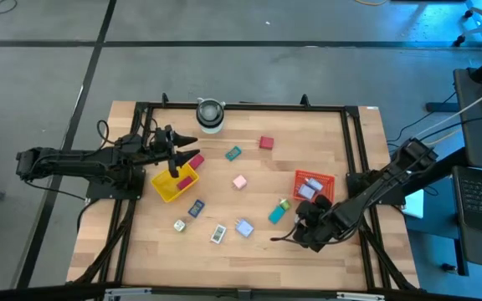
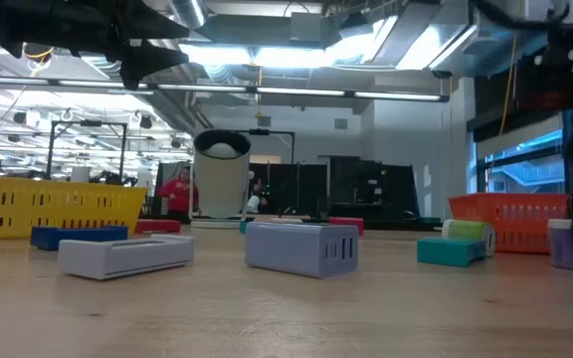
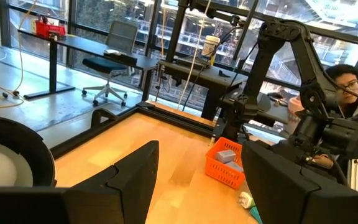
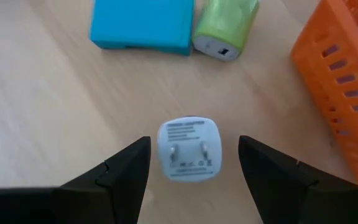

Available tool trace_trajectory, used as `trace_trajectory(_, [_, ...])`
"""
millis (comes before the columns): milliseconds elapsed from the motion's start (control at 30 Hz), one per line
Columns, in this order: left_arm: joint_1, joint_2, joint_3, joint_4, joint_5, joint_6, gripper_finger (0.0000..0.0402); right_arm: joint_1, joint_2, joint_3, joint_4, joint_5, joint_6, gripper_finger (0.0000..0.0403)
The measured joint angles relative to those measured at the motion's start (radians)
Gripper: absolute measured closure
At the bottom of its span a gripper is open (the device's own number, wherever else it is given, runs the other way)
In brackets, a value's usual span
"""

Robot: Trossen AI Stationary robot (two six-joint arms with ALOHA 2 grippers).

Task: Pick & Place Office items
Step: Put the purple charger adapter into the orange basket

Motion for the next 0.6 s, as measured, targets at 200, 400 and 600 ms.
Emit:
trace_trajectory(200, [0.000, 0.000, 0.000, 0.001, 0.018, -0.005, 0.0176, -0.008, 0.047, -0.001, 0.022, -0.012, -0.004, 0.0163])
trace_trajectory(400, [0.000, 0.000, 0.000, 0.000, 0.018, -0.004, 0.0176, -0.008, 0.049, -0.001, 0.028, -0.016, -0.012, 0.0199])
trace_trajectory(600, [0.000, 0.000, 0.000, 0.000, 0.018, -0.005, 0.0176, -0.008, 0.049, -0.001, 0.033, -0.022, -0.012, 0.0252])
